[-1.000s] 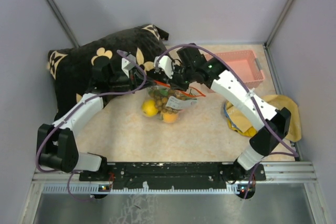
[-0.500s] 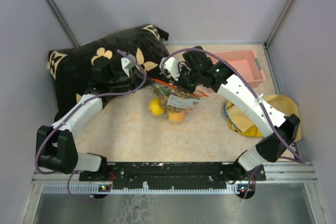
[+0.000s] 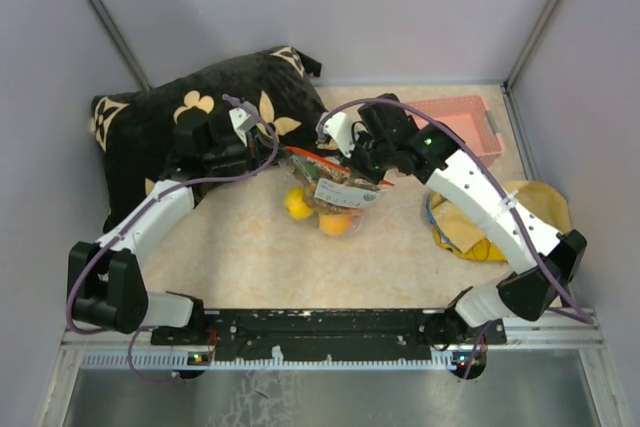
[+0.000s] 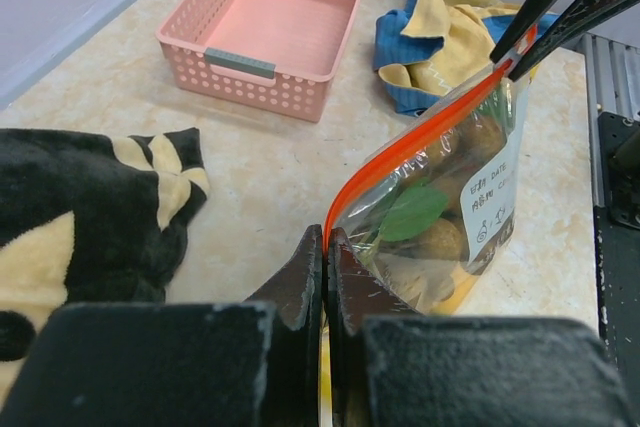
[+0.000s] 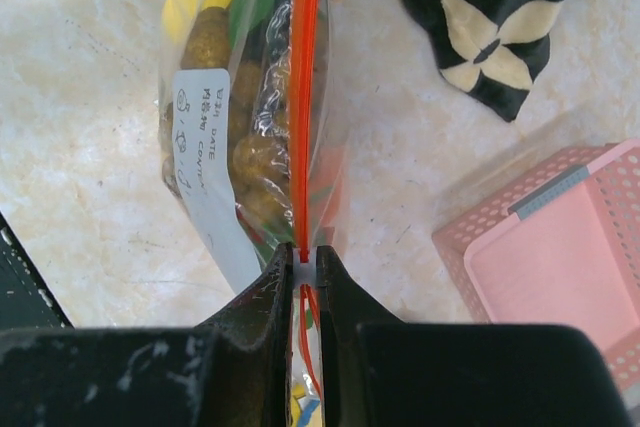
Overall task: Place the food in the zip-top bag and seal the zipper
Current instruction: Zip the zipper food storage bag at the center of the board, then reset both arms
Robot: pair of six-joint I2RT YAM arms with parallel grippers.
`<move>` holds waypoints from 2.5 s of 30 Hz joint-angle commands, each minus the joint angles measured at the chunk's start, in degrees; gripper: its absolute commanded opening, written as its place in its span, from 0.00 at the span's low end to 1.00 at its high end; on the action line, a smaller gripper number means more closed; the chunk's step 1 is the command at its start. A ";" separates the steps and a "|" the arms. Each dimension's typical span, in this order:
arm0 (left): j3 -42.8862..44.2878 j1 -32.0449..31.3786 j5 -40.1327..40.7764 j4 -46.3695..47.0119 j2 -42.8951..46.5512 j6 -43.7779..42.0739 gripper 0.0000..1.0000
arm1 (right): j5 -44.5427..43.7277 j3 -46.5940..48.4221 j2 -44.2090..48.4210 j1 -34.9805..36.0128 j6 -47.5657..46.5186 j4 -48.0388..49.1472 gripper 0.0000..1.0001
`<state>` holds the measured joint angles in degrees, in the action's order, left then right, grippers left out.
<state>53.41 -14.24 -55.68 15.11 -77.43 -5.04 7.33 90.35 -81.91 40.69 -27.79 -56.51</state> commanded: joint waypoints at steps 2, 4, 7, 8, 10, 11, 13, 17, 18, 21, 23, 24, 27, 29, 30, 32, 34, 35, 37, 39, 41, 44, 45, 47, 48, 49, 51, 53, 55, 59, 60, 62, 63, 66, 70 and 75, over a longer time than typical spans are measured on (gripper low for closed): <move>-0.17 1.50 4.30 -0.44 1.97 -2.17 0.00 | -4.66 -0.08 3.78 -0.96 1.65 -3.63 0.00; -0.15 1.55 4.96 -0.82 2.09 -2.46 0.00 | -5.33 -0.32 4.14 -0.96 1.92 -3.89 0.00; -0.05 1.58 5.98 -1.18 2.11 -2.66 0.00 | -6.17 -0.72 4.92 -0.96 2.40 -4.20 0.00; -0.01 1.63 6.25 -1.22 2.04 -2.73 0.00 | -6.41 -1.03 5.18 -0.96 2.61 -4.32 0.00; 0.16 1.68 6.75 -1.36 1.95 -2.74 0.00 | -6.96 -1.81 5.75 -0.96 3.10 -4.54 0.00; 0.27 1.67 7.03 -1.44 1.87 -2.77 0.00 | -7.24 -2.27 6.10 -0.96 3.36 -4.53 0.00; 0.46 1.76 7.59 -1.57 1.60 -2.76 0.00 | -7.85 -3.35 6.88 -0.96 3.76 -4.65 0.00; 0.81 1.85 8.30 -1.75 1.36 -2.74 0.00 | -9.50 -5.87 8.69 -1.37 4.69 -4.65 0.00; 0.90 1.85 8.39 -1.75 1.25 -2.66 0.00 | -9.95 -6.47 9.44 -1.63 4.95 -4.49 0.00; 1.00 1.85 8.45 -1.29 0.80 -2.17 0.00 | -10.59 -7.86 10.78 -1.92 5.49 -4.12 0.00; 1.08 1.85 8.48 -1.04 0.47 -2.05 0.00 | -11.03 -8.64 11.57 -2.14 6.00 -3.97 0.00; 1.15 1.85 8.53 -1.05 0.35 -2.00 0.00 | -11.29 -9.27 11.93 -2.20 6.26 -3.88 0.00; 1.06 1.84 8.89 -1.05 0.49 -2.05 0.00 | -11.90 -10.44 12.96 -2.44 6.87 -4.04 0.00; 0.92 1.85 9.18 -1.14 0.76 -2.17 0.00 | -12.08 -11.09 13.71 -2.54 7.29 -4.24 0.00; 0.84 1.85 9.08 -1.12 0.86 -2.16 0.00 | -12.08 -11.54 14.20 -2.49 7.57 -4.16 0.00; 0.66 1.80 8.86 -0.91 1.03 -1.72 0.00 | -12.04 -12.33 15.32 -2.49 7.91 -3.90 0.00; 0.37 1.78 8.37 -0.35 1.26 -0.91 0.00 | -11.84 -13.18 16.10 -2.54 8.05 -3.49 0.00; 0.07 1.76 8.00 0.06 1.41 -0.34 0.00 | -11.63 -13.66 16.41 -2.53 8.11 -3.17 0.00; -0.59 1.68 7.37 1.14 1.85 1.02 0.00 | -10.63 -14.51 16.91 -2.50 8.09 -2.02 0.00; -1.41 1.59 6.64 2.04 2.11 2.43 0.00 | -8.84 -15.55 17.12 -2.54 8.37 0.06 0.00; -2.21 1.42 6.21 2.42 2.31 3.82 0.04 | -7.07 -16.39 16.90 -2.52 8.96 1.91 0.00; -3.82 1.11 5.90 3.79 3.55 5.81 0.14 | -5.00 -17.73 16.20 -2.50 9.71 3.99 0.01; -4.56 1.06 6.12 4.39 4.24 6.74 0.19 | -4.48 -17.94 15.98 -2.54 10.08 4.44 0.03; -5.71 1.06 6.29 5.27 5.72 7.68 0.25 | -3.80 -17.93 15.73 -2.54 10.77 4.89 0.08; -6.21 1.06 6.47 5.35 6.50 7.94 0.29 | -3.66 -17.97 15.74 -2.53 11.00 5.09 0.11; -6.50 1.06 7.02 5.25 7.25 8.26 0.35 | -3.76 -18.07 16.07 -2.51 11.31 5.52 0.15; -6.74 0.97 8.09 4.26 8.64 8.84 0.49 | -3.99 -18.11 16.87 -2.54 12.01 6.52 0.24; -6.26 0.97 9.41 2.54 10.26 9.16 0.66 | -3.75 -18.22 17.79 -2.49 12.79 7.70 0.34; -6.44 1.05 12.13 0.93 13.00 10.13 0.70 | -3.73 -18.84 19.21 -2.53 13.25 9.08 0.42; -8.38 1.00 19.47 -1.28 21.11 12.44 0.74 | -8.83 -21.87 23.50 -2.53 15.48 13.02 0.59; -9.00 1.03 21.96 -2.42 23.32 13.16 0.76 | -9.97 -22.75 24.87 -2.54 16.03 14.03 0.64; -9.47 0.98 27.20 -6.05 27.14 14.96 0.78 | -12.64 -23.44 27.14 -2.52 18.18 15.19 0.72; -9.56 1.01 28.52 -8.52 28.95 15.15 0.79 | -14.44 -23.61 28.43 -2.54 19.73 15.51 0.74; -10.24 0.99 32.88 -14.96 33.61 13.90 0.83 | -21.07 -27.42 34.36 -2.50 23.05 18.94 0.80; -10.52 1.01 38.63 -22.68 39.56 14.25 0.92 | -31.51 -33.93 44.16 -2.52 27.48 23.85 0.92; -15.62 1.05 45.71 -26.47 48.11 15.36 0.99 | -43.63 -41.70 56.09 -2.54 29.08 25.65 0.92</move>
<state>41.28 -13.39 -18.24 -4.91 -34.41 8.84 -23.44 51.70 -32.16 38.44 -2.17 -35.70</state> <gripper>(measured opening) 0.991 0.918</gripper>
